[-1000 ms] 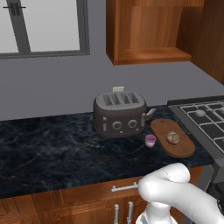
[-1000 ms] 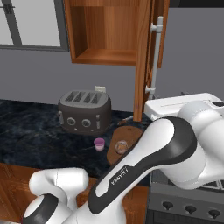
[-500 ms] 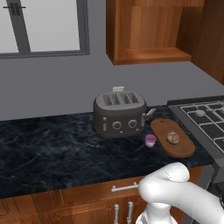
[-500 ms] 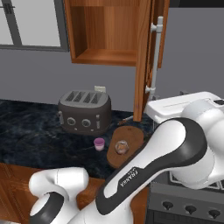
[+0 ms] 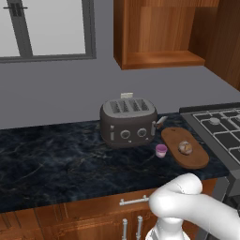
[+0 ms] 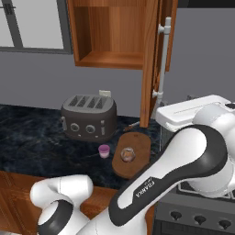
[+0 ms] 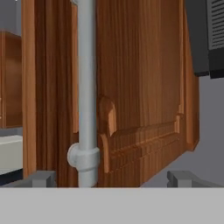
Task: Pick the bread, place it on the cutting board, pick the jam, place it on the counter, and close the cabinet.
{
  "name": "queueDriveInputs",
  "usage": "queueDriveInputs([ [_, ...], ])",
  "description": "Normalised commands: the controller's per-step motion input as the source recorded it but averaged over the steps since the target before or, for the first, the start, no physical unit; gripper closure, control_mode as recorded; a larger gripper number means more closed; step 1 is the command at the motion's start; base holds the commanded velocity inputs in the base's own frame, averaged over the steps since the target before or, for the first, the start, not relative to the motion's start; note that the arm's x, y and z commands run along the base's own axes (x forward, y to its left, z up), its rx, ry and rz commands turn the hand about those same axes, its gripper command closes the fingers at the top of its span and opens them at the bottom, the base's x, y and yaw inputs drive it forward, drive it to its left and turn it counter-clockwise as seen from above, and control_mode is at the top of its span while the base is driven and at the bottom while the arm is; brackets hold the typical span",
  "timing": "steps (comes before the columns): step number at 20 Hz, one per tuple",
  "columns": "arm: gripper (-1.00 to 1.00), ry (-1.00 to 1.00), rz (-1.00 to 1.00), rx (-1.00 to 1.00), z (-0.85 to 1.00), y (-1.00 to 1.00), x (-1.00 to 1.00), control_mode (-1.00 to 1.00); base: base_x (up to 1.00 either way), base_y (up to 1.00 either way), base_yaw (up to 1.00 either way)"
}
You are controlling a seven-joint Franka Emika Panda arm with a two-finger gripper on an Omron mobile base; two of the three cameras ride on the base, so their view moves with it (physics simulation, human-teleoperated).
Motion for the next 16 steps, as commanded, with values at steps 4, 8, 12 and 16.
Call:
queueDriveInputs([
  [4, -1.0, 0.0, 0.06, 0.0, 0.0, 0.0, 0.0, -1.0, 0.0, 0.0, 0.0],
  [8, -1.0, 0.0, 0.06, 0.0, 0.0, 0.0, 0.0, -1.0, 0.0, 0.0, 0.0],
  [12, -1.0, 0.0, 0.06, 0.0, 0.0, 0.0, 0.0, -1.0, 0.0, 0.0, 0.0],
  [16, -1.0, 0.0, 0.06, 0.0, 0.0, 0.0, 0.0, -1.0, 0.0, 0.0, 0.0],
])
